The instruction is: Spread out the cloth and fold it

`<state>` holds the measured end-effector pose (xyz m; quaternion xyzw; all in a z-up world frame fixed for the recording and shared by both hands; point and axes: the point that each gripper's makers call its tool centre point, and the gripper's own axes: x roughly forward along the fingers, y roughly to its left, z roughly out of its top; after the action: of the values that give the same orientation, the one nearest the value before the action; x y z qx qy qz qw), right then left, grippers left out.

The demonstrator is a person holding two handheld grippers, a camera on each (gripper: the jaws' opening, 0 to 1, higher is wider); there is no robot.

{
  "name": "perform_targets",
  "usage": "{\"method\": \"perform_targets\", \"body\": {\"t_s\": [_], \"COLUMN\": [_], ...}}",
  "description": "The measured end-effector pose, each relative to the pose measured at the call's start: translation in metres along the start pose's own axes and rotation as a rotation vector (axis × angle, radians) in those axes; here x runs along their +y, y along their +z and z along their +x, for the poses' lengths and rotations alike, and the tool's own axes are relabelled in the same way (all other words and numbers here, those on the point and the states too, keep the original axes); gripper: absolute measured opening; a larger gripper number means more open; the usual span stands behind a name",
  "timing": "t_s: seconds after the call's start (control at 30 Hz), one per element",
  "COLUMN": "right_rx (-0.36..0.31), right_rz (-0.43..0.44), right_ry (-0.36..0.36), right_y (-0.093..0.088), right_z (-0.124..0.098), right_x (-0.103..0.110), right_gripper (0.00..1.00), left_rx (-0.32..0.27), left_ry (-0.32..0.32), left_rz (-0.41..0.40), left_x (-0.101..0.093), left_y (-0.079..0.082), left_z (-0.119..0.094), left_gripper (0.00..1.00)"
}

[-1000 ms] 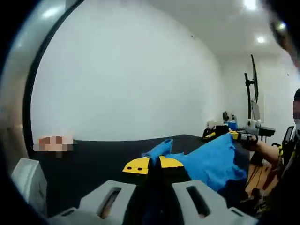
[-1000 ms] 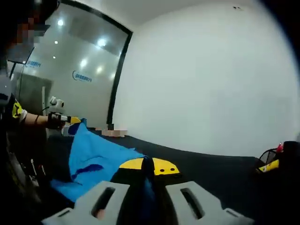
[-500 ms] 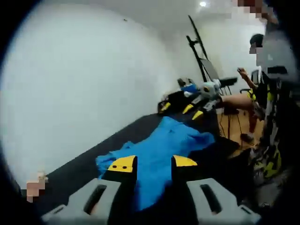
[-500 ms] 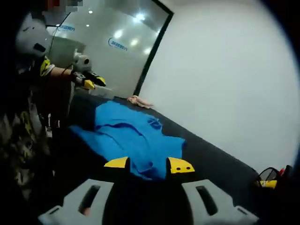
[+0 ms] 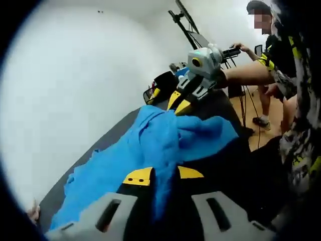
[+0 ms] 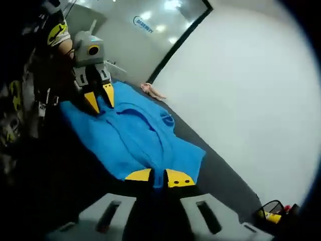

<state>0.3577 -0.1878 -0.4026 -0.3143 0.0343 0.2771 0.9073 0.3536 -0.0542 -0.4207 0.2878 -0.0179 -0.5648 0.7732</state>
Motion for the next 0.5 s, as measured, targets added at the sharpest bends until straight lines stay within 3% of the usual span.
{"method": "perform_targets", "body": {"t_s": [0.03, 0.1, 0.23, 0.33, 0.43, 0.5], "right_rx": [-0.007, -0.02, -0.044, -0.08, -0.15, -0.195], "right_rz": [0.018, 0.039, 0.049, 0.062, 0.098, 0.13], "right_ry": [-0.006, -0.003, 0.0, 0.004, 0.009, 0.026], "right_y": [0.001, 0.004, 0.011, 0.023, 0.046, 0.061], "right_z": [-0.001, -0.003, -0.008, -0.015, -0.023, -0.031], "right_x": [-0.003, -0.005, -0.005, -0.005, -0.005, -0.006], "right_gripper": [0.04, 0.04, 0.04, 0.04, 0.04, 0.04], "left_rx": [0.02, 0.042, 0.062, 0.006, -0.086, -0.139], "left_ry": [0.02, 0.007, 0.004, 0.024, 0.026, 0.038], "left_rz": [0.044, 0.008, -0.027, -0.024, -0.151, -0.192], "left_x": [0.004, 0.002, 0.006, 0.017, 0.031, 0.041], "left_y": [-0.002, -0.006, -0.001, 0.015, 0.042, 0.059], "left_z": [0.0, 0.002, -0.005, -0.016, -0.04, -0.058], "left_gripper": [0.11, 0.05, 0.02, 0.02, 0.02, 0.02]}}
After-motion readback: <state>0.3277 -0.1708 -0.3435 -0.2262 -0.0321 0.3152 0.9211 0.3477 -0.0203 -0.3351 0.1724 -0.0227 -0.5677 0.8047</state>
